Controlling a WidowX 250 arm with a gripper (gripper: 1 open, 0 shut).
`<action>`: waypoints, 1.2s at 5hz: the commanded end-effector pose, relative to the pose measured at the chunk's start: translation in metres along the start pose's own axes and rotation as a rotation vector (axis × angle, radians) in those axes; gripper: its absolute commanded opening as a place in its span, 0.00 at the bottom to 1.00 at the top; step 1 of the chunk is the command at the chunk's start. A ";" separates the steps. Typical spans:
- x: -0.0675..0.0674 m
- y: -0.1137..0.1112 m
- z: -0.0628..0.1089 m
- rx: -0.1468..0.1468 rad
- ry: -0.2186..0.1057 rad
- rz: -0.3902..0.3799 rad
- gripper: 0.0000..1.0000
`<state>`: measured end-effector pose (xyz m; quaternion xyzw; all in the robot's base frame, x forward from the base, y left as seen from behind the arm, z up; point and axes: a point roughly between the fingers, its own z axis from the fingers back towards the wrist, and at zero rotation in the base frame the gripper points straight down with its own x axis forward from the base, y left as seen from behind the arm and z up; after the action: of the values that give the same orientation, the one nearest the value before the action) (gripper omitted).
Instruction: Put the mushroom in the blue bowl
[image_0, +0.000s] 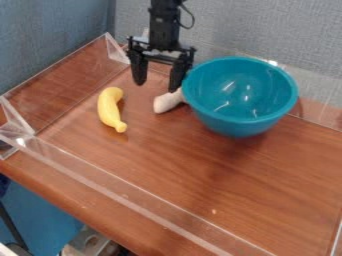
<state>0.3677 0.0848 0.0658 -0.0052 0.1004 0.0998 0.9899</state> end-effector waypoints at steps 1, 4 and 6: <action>0.010 0.005 0.012 -0.001 -0.042 0.088 1.00; 0.017 0.009 -0.010 0.032 0.008 0.000 1.00; 0.018 0.012 -0.014 0.035 0.027 -0.026 0.00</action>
<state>0.3766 0.0935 0.0391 0.0013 0.1307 0.0823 0.9880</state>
